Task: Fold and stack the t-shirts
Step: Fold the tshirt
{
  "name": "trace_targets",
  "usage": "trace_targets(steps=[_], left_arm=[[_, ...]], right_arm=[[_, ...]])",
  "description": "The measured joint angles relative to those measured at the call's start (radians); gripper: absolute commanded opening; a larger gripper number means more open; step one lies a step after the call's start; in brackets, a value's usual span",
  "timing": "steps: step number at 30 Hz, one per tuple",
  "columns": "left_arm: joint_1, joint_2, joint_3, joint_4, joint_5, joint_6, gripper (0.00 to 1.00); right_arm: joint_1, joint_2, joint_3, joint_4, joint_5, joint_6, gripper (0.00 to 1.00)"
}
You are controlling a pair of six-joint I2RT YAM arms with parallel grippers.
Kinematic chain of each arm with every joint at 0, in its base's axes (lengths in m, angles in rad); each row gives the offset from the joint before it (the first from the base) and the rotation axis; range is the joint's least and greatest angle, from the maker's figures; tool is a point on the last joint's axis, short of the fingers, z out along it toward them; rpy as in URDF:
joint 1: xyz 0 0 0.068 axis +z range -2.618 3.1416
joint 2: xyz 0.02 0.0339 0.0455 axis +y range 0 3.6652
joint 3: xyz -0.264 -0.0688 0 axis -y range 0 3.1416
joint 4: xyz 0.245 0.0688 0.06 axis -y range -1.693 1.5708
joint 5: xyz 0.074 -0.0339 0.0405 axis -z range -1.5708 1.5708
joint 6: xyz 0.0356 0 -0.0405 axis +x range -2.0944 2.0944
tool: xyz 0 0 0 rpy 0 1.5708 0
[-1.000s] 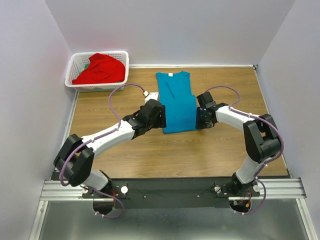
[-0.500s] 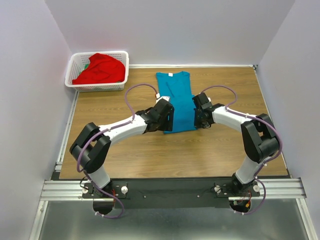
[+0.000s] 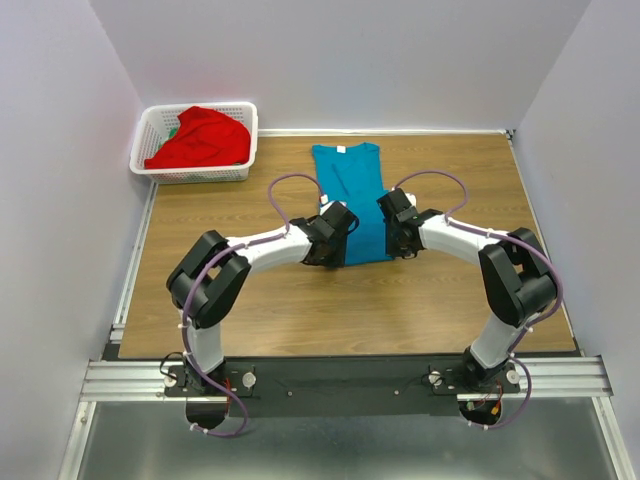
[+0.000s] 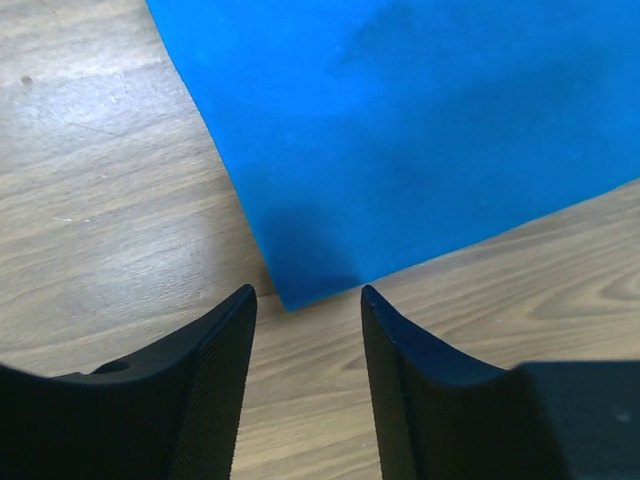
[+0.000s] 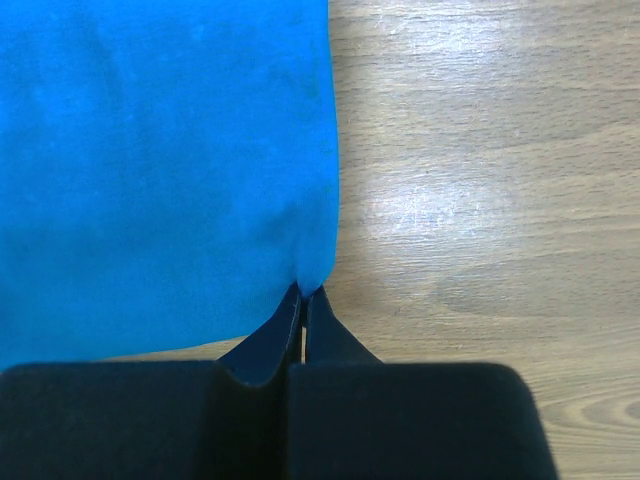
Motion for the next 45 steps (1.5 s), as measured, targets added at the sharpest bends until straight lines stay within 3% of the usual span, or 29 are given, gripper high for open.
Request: trace_targets(steps=[12,15,17,22,24,31,36,40,45], left_arm=[[0.0,0.072,0.066,-0.044,-0.004,-0.012,0.51],[0.0,0.079,0.077,-0.049,-0.005,-0.013,0.43],[0.0,0.082,0.078,-0.05,-0.007,-0.015,0.29],[0.0,0.082,0.078,-0.05,-0.008,-0.032,0.12],[0.0,0.082,0.078,-0.05,-0.008,-0.034,0.0],[-0.001,0.08,0.079,-0.056,-0.007,-0.03,0.0],[-0.033,0.039,0.046,-0.115,-0.006,-0.011,0.0],[-0.126,-0.076,-0.069,-0.143,0.014,-0.013,0.0],[-0.329,-0.274,-0.219,-0.198,0.069,-0.08,0.0]], right_arm=[[0.004,0.0,-0.004,0.01,0.003,-0.023,0.01],[0.005,0.0,-0.006,0.013,0.004,-0.023,0.01],[0.005,-0.001,-0.008,0.016,0.004,-0.023,0.01],[0.005,-0.003,-0.01,0.019,0.003,-0.025,0.01],[0.005,-0.004,-0.01,0.019,0.003,-0.028,0.01],[0.008,-0.017,-0.015,0.005,-0.03,-0.037,0.01],[0.069,-0.081,-0.054,-0.107,-0.085,-0.028,0.01],[0.163,-0.195,-0.12,-0.23,-0.132,0.019,0.01],[0.332,-0.355,-0.18,-0.372,-0.196,0.117,0.01]])
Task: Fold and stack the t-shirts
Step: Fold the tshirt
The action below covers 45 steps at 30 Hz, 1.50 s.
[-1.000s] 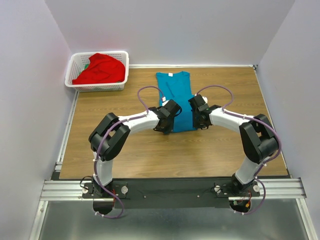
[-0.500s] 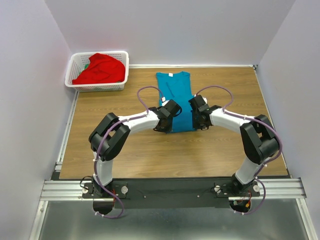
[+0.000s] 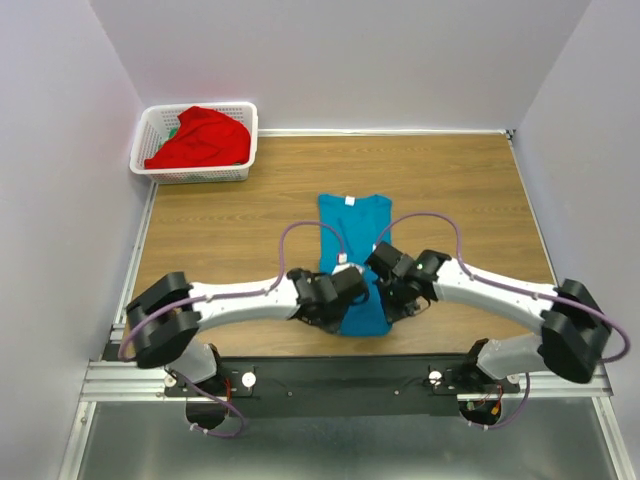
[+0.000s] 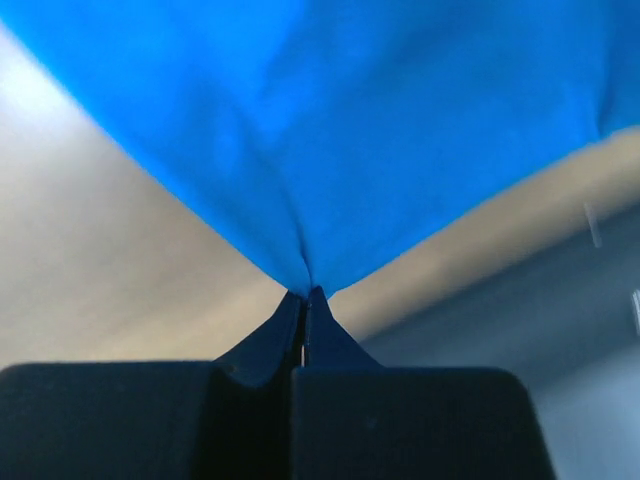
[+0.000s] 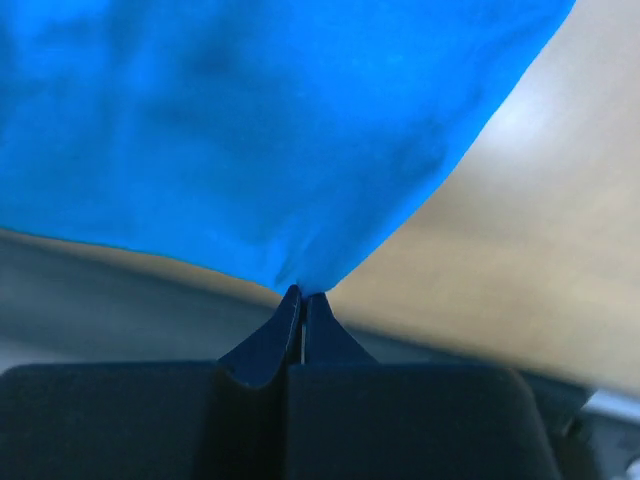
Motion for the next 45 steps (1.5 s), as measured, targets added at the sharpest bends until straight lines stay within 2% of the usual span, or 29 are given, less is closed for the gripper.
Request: trace_targets(steps=[6,9,12,17,19,24,30,35,45], left_arm=[[-0.26,-0.204,-0.053,-0.093,0.073,-0.162,0.0],[-0.339,-0.245,-0.055,-0.117,0.109,-0.224,0.0],[-0.348,-0.263,-0.045,-0.145,0.123,-0.253,0.0],[-0.201,-0.33,-0.016,-0.153,0.142,-0.232,0.0],[-0.106,-0.348,0.004,-0.151,0.148,-0.197,0.0],[0.049,-0.351,0.05,-0.135,0.153,-0.109,0.0],[0.196,-0.323,0.081,-0.055,0.217,-0.022,0.0],[0.326,-0.287,0.072,0.027,0.274,0.028,0.0],[0.628,-0.141,-0.027,0.253,0.381,0.085,0.0]], right_arm=[[0.224,-0.182,-0.013,-0.184,-0.105,0.164,0.01],[0.297,-0.242,-0.002,-0.265,-0.155,0.226,0.01],[0.307,-0.24,0.074,-0.35,-0.148,0.247,0.01],[0.273,-0.144,0.35,-0.441,-0.023,0.208,0.01],[0.232,-0.097,0.407,-0.451,0.011,0.172,0.01],[0.121,0.031,0.529,-0.468,0.055,0.059,0.01],[-0.059,0.161,0.714,-0.465,0.043,-0.102,0.01],[-0.176,0.275,0.795,-0.432,-0.013,-0.204,0.01],[-0.304,0.554,0.954,-0.322,-0.128,-0.305,0.01]])
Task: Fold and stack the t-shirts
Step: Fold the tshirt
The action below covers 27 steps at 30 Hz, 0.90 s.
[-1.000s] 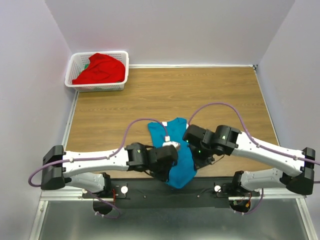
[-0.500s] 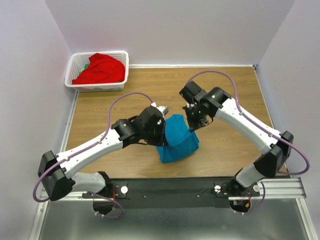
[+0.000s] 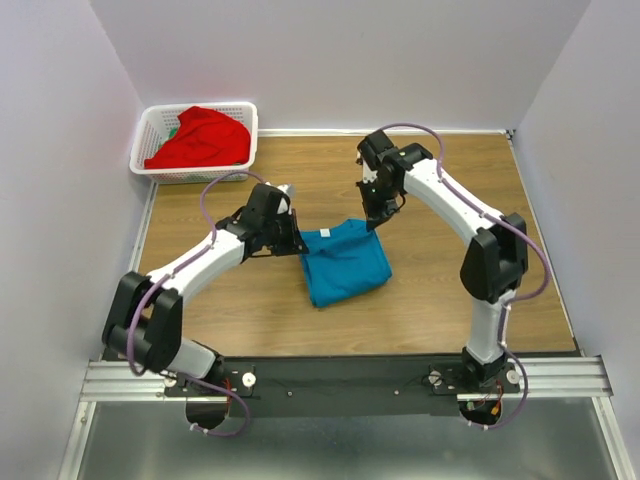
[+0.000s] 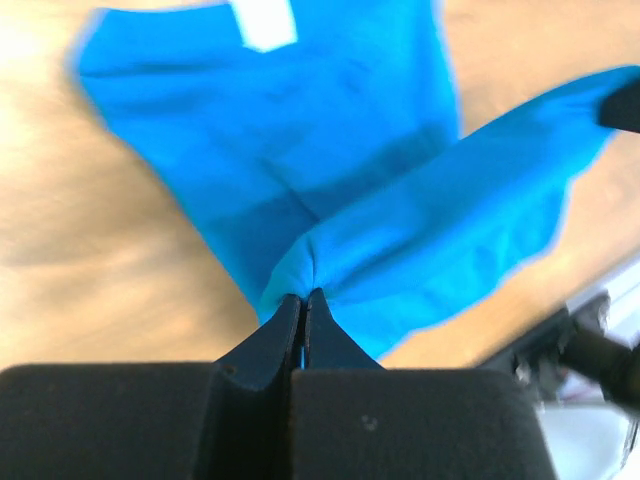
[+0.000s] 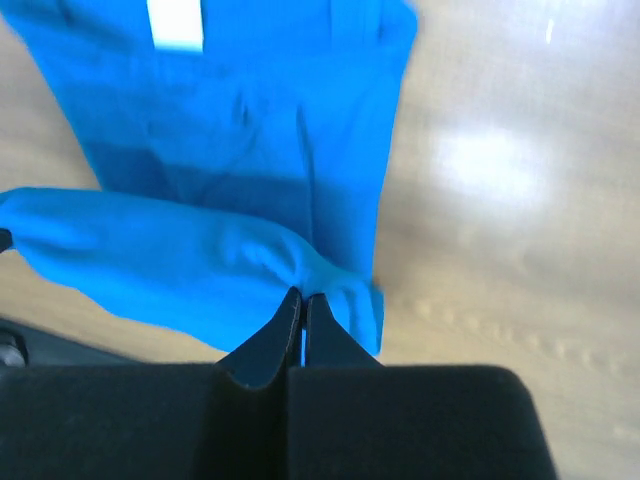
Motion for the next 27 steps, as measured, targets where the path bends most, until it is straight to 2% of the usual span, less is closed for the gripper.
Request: trace_targets(steps=[4,9,12,14,16,19,21,27], left_arm=[[0.077,0.108,-0.006,0.085,0.015,0.016,0.0],[0.101,0.248,0.03,0.157,0.02,0.046,0.0],[0.103,0.3,0.049,0.184,0.019,0.052,0.0],[0.103,0.314,0.051,0.2,0.019,0.052,0.02],[0.103,0.314,0.051,0.207,0.013,0.052,0.14],[0.103,0.297,0.041,0.219,-0.017,0.041,0.4],[0.103,0.255,0.019,0.218,-0.05,0.032,0.6],[0.092,0.052,-0.005,0.225,-0.153,0.052,0.61]], right_arm=[[-0.04,0.115,0.055,0.068,-0.031,-0.013,0.01],[-0.079,0.221,0.032,0.166,-0.064,-0.013,0.01],[-0.094,0.227,-0.021,0.218,-0.075,-0.005,0.09],[-0.1,0.227,-0.043,0.244,-0.078,-0.001,0.21],[-0.102,0.227,-0.053,0.262,-0.08,0.001,0.35],[-0.102,0.217,-0.067,0.295,-0.08,0.006,0.43],[-0.102,0.191,-0.087,0.317,-0.076,0.01,0.44],[-0.123,-0.023,-0.216,0.425,-0.06,0.024,0.45]])
